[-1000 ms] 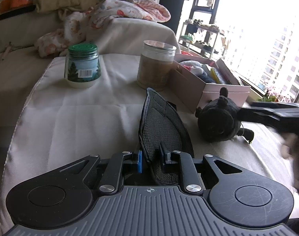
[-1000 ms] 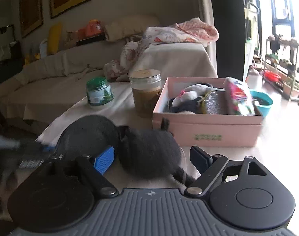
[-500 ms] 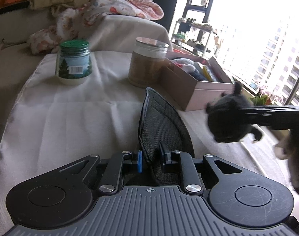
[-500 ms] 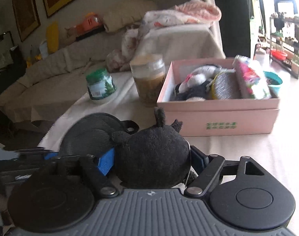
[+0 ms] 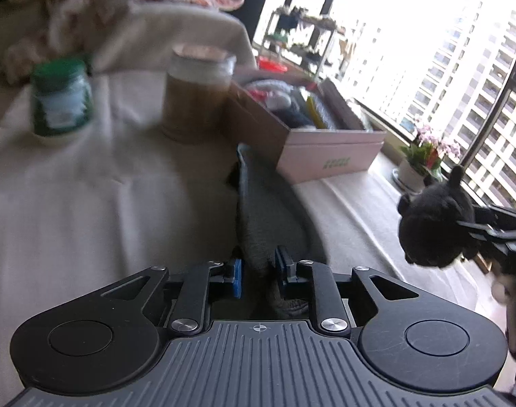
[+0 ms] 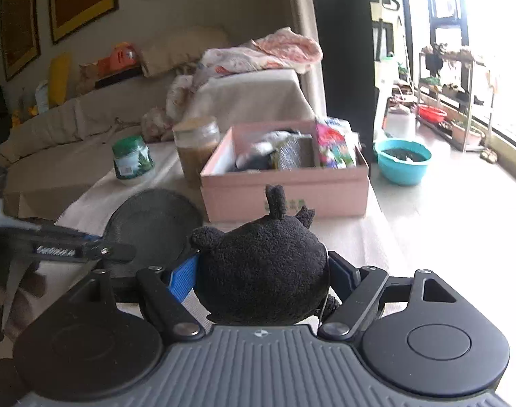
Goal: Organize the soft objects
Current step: 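Lower the black plush and black pad into the pink box and open both tools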
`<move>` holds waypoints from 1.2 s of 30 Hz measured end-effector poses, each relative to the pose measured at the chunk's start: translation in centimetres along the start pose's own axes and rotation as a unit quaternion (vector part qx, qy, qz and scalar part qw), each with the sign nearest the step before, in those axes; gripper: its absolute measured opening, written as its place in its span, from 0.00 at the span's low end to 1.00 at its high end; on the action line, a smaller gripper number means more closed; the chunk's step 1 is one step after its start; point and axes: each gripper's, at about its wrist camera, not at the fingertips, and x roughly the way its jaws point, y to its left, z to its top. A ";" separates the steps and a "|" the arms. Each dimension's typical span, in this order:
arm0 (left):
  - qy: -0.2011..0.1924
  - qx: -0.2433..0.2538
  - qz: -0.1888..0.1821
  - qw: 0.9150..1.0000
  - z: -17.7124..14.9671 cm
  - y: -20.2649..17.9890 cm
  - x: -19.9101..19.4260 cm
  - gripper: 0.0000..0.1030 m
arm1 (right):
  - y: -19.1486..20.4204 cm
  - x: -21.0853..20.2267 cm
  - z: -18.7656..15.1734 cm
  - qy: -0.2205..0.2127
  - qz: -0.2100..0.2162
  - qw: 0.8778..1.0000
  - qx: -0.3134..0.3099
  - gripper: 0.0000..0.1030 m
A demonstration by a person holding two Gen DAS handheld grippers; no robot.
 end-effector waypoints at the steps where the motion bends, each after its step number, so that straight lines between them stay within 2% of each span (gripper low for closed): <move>1: 0.008 -0.003 -0.002 1.000 0.2 -0.1 0.8 0.33 | -0.1 0.1 -0.2 0.001 0.000 1.000 0.002 0.77; 2: 0.017 -0.006 -0.004 1.000 0.4 -0.1 1.7 0.38 | -0.3 0.0 -0.6 0.001 0.002 1.000 0.003 0.77; 6: 0.024 -0.029 -0.021 0.999 1.3 -0.1 4.0 0.39 | -0.6 0.1 -1.4 0.003 -0.001 1.000 0.000 0.77; 11: 0.011 -0.026 -0.017 0.999 1.7 -0.8 5.2 0.30 | -1.2 0.2 -2.6 0.010 -0.006 1.000 0.008 0.77; 16: 0.021 0.017 -0.024 0.999 0.3 -2.2 3.4 0.30 | -1.6 -0.4 -3.0 0.005 -0.007 1.000 0.008 0.77; 19: 0.029 0.044 -0.024 0.998 -0.7 -3.1 1.6 0.26 | -1.5 -0.8 -2.9 0.001 -0.004 1.000 0.000 0.77; 23: 0.017 0.042 -0.035 0.998 -0.7 -3.3 -0.9 0.26 | -1.6 -2.1 -1.3 -0.024 0.005 1.000 0.002 0.77; 27: -0.033 0.048 -0.063 0.996 3.2 -3.8 -3.7 0.26 | -2.1 -4.5 2.9 -0.087 0.009 0.996 -0.015 0.77; 30: -0.086 0.059 -0.069 0.992 7.8 -4.4 -5.1 0.26 | -2.5 -5.9 6.6 -0.134 0.002 0.991 -0.019 0.77; 34: -0.146 0.039 -0.069 0.986 13.7 -5.0 -3.8 0.26 | -2.5 -6.3 9.3 -0.170 -0.030 0.985 -0.028 0.77; 36: -0.158 0.022 -0.081 0.984 16.5 -5.3 -2.0 0.26 | -2.6 -6.2 9.9 -0.174 -0.038 0.984 -0.029 0.77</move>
